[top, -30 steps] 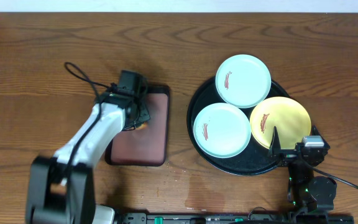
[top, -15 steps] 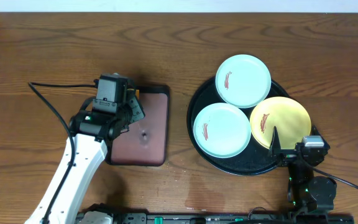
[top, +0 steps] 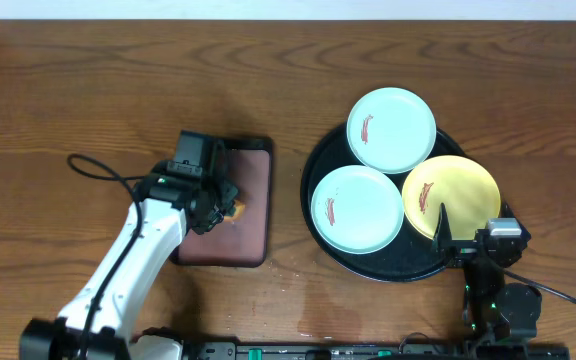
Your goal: Clean dirty plates on tray and stack at the side
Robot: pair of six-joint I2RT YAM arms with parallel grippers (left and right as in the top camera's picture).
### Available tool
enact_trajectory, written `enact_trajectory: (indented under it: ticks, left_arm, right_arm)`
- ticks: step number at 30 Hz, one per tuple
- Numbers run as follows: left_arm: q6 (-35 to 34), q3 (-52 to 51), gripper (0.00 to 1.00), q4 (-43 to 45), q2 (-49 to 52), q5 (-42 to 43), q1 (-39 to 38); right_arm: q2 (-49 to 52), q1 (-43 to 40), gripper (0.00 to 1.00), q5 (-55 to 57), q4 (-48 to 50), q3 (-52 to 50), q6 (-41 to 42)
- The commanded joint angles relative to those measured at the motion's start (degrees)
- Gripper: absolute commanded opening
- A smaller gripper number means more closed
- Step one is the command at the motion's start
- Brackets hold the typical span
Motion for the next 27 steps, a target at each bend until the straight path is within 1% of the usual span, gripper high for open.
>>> enact_trajectory:
  ticks: [1,3,5,10,16,19,23,27]
  left_arm:
    - [-2.89,1.07,0.08,0.02,-4.13,7.45,0.22]
    - [-4.48,1.07,0.08,0.0,-5.9,9.77,0.22]
    - [-8.11,1.07,0.08,-0.02,-7.65,11.32,0.22]
    - [-19.82,1.07,0.08,-0.02,-11.72,14.8,0.22]
    - [-30.47,1.07,0.08,0.0,-15.3,17.42,0.22]
    - [-36.06,1.07,0.09,0.02,-16.76,17.46,0.35]
    - [-45.16,1.07,0.08,0.07,-17.68,17.46,3.17]
    - [-46.18,1.07,0.08,0.26,-17.62,18.25,7.1]
  right_arm:
    - [-0.2,-0.2,0.99,0.37,-0.07,-0.24,-0.46]
    - [-0.2,-0.2,0.99,0.37,-0.07,-0.24,-0.46]
    - [-0.2,-0.2,0.99,0.37,-0.07,-0.24,-0.46]
    - [-0.2,-0.2,0.99,0.37,-0.07,-0.24,-0.46]
    - [-0.2,-0.2,0.99,0.37,-0.07,-0.24,-0.46]
    - [-0.2,-0.2,0.99,0.37,-0.07,-0.24,-0.46]
    - [-0.2,-0.2,0.99,0.37,-0.07,-0.24,-0.46]
    - [-0.2,-0.2,0.99,0.37,-0.07,-0.24,-0.46]
